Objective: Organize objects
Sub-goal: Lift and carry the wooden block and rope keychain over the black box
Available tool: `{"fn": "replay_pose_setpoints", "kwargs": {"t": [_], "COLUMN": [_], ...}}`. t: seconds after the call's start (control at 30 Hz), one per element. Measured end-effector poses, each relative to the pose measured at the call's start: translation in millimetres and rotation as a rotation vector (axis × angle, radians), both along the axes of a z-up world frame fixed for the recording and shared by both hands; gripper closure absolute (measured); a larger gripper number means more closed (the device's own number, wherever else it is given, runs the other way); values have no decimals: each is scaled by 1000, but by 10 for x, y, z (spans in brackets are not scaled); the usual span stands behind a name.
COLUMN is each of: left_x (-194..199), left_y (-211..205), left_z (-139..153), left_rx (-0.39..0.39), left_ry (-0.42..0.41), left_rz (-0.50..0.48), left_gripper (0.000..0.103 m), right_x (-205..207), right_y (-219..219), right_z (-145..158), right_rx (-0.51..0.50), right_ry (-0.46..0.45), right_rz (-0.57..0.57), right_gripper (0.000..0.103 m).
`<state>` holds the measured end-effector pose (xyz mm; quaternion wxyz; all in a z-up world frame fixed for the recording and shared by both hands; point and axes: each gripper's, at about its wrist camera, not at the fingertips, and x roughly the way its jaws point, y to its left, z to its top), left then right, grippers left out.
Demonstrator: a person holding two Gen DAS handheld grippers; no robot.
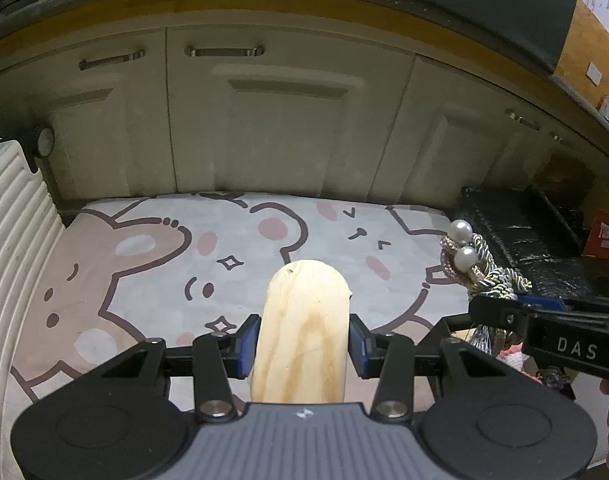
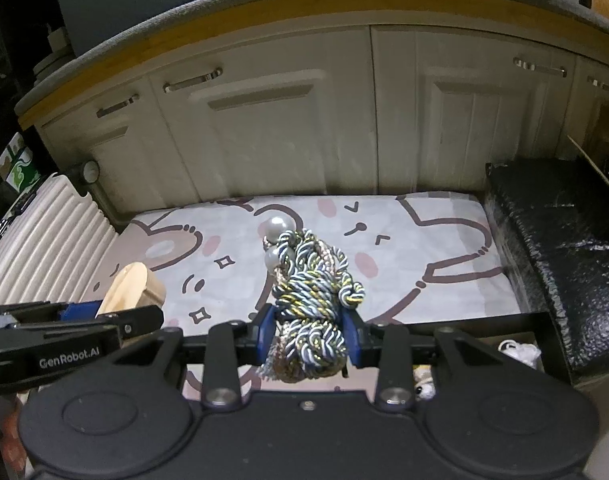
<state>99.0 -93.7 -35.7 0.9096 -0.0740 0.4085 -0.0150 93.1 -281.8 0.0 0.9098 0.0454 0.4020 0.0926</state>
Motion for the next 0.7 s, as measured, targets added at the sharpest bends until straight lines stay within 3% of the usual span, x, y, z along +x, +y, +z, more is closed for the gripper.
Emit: {"fn": "replay_pose_setpoints", "kwargs": {"t": [0.37,0.7], "left_x": [49,86], "left_y": [-300,-693], "left_z": [7,19], "left_rx": [-16,-37], "left_ry": [-5,-19], "left_rz": [-40,-138], "left_gripper": [57,57], "right_x": [-91,-146], "right_y": [-307,-798], "right_z": [37,73], "right_rx": [-16,-14], "right_ry": [-6,-17], "right_rz": [-14,-92], "right_gripper": [66,66]}}
